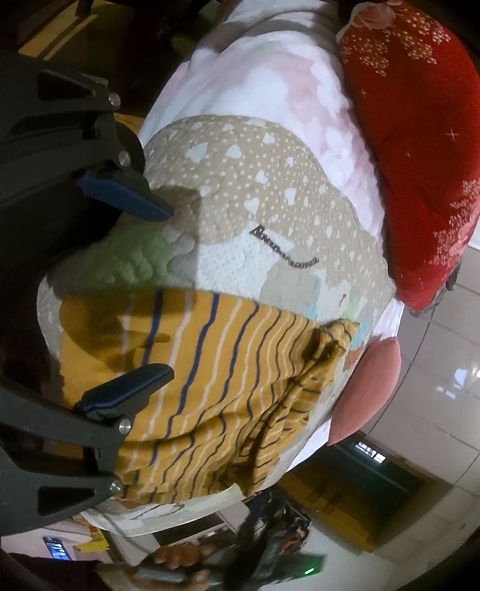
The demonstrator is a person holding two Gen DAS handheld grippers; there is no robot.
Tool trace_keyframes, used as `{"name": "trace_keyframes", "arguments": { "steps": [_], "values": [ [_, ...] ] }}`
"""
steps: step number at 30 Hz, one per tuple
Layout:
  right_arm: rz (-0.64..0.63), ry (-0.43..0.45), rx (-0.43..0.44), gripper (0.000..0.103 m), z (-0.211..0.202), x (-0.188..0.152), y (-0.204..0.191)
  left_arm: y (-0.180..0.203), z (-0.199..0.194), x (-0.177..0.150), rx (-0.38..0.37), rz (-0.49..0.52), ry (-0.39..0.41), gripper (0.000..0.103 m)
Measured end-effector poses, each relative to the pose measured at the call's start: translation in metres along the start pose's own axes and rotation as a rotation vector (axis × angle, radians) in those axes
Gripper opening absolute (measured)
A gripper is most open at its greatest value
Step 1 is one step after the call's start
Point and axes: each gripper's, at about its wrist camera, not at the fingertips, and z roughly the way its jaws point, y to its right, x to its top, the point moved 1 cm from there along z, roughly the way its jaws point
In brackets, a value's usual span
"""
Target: Fold small clothes
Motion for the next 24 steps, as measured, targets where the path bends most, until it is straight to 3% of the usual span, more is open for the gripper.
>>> {"name": "trace_keyframes", "arguments": {
  "steps": [5, 11, 15, 19, 22, 24],
  "values": [
    [0.203, 0.034, -0.008, 0.082, -0.039, -0.053, 0.070, 0.004, 0.009, -0.004, 0.016, 0.016, -0.045, 0.081],
    [0.408, 0.006, 0.082, 0.083, -0.032, -0.115, 0.123, 0.020, 0.018, 0.015, 0.042, 0.079, -0.029, 0.081],
    [0.438, -0.008, 0.117, 0.083, -0.019, -0.136, 0.125, 0.034, 0.036, 0.034, 0.026, 0.134, -0.029, 0.086],
    [0.439, 0.011, 0.131, 0.086, -0.012, -0.144, 0.120, 0.033, 0.072, 0.042, -0.025, 0.085, -0.118, 0.086],
    [0.444, 0.021, 0.152, 0.088, -0.010, -0.146, 0.117, 0.034, 0.077, 0.039, -0.022, 0.066, -0.112, 0.090],
    [0.443, 0.025, 0.163, 0.088, -0.009, -0.148, 0.115, 0.034, 0.075, 0.036, -0.062, 0.042, -0.117, 0.090]
  ]
}}
